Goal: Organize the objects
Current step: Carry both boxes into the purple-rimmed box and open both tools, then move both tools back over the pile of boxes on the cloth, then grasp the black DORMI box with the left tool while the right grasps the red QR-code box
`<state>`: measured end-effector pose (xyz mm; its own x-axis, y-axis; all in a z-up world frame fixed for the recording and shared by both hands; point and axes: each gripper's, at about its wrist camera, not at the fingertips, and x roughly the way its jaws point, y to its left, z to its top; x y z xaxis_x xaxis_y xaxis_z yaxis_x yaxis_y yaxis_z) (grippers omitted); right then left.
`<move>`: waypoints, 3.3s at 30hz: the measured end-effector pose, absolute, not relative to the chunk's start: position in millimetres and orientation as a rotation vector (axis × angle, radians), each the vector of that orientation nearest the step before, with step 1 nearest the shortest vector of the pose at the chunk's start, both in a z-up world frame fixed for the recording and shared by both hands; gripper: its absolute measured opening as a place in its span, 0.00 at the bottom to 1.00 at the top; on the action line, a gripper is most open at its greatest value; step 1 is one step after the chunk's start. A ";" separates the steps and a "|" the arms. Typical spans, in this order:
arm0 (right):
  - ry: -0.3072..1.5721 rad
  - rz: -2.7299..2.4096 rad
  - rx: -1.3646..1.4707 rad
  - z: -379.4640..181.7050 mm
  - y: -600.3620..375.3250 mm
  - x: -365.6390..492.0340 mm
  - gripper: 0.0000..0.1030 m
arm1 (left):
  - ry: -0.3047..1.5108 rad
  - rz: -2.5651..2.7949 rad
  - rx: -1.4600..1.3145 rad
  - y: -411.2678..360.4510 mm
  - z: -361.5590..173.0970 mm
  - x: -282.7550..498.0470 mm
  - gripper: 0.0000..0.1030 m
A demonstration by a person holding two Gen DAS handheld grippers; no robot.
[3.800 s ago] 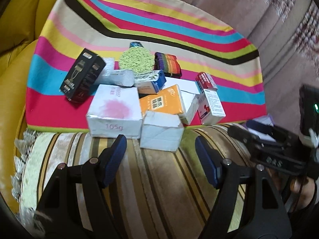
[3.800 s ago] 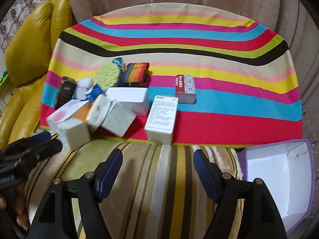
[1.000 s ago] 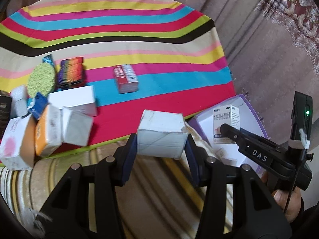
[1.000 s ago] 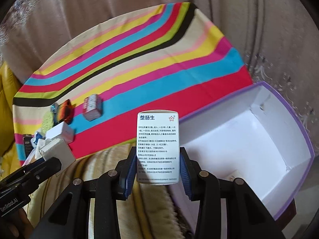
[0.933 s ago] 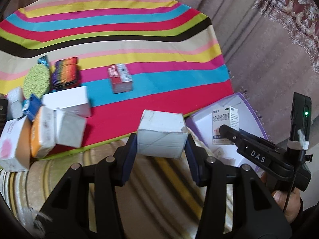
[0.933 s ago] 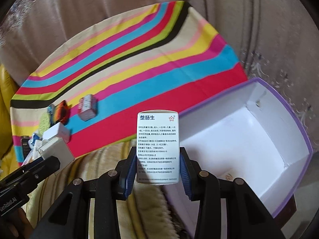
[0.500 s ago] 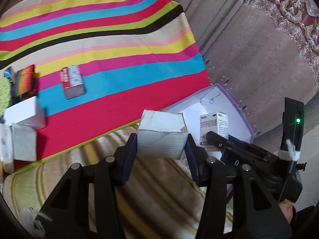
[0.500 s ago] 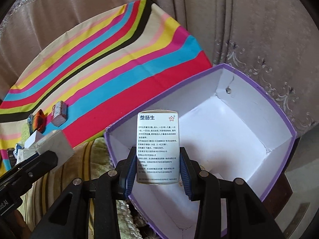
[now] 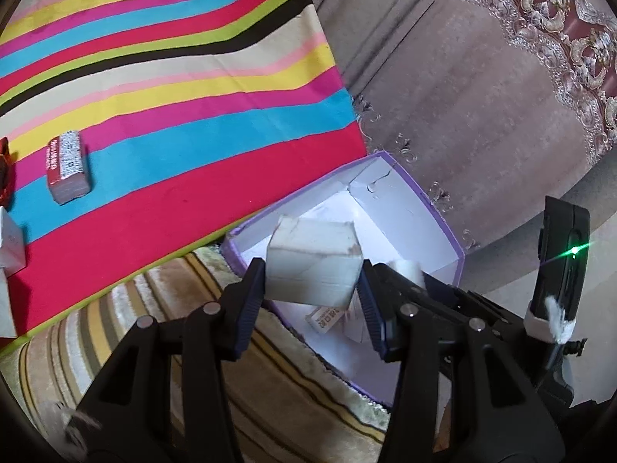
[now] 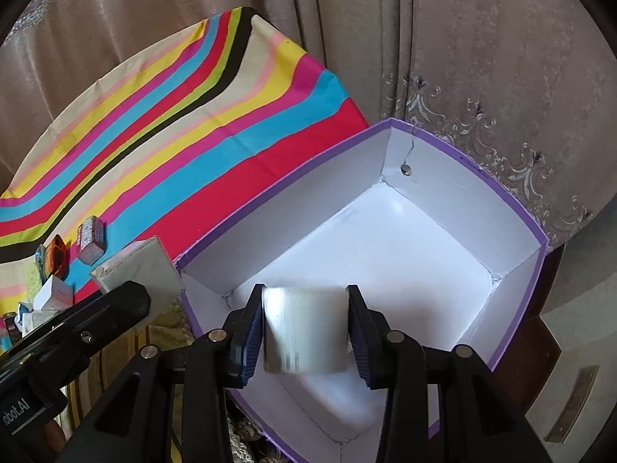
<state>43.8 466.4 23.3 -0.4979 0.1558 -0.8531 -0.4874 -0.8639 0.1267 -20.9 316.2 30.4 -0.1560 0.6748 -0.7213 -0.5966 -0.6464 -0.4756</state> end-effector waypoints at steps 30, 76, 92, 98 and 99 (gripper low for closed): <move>0.343 2.455 -1.320 33.6 430.3 32.4 0.57 | -0.271 2.144 -1.140 242.5 48.3 -24.1 0.69; 0.123 2.756 -1.472 26.4 307.4 -51.5 0.73 | -1.188 2.613 -1.165 -63.3 15.5 -29.1 0.97; 0.144 2.837 -1.485 20.7 281.8 -104.5 0.81 | -1.594 2.475 -1.322 -88.2 -21.1 -93.5 1.00; 0.158 2.820 -1.523 13.1 279.0 -125.8 0.81 | -1.579 2.488 -1.372 -84.2 -26.7 -106.2 1.00; 0.158 2.816 -1.533 11.1 278.2 -130.7 0.81 | -1.574 2.490 -1.377 -85.6 -27.0 -108.4 1.00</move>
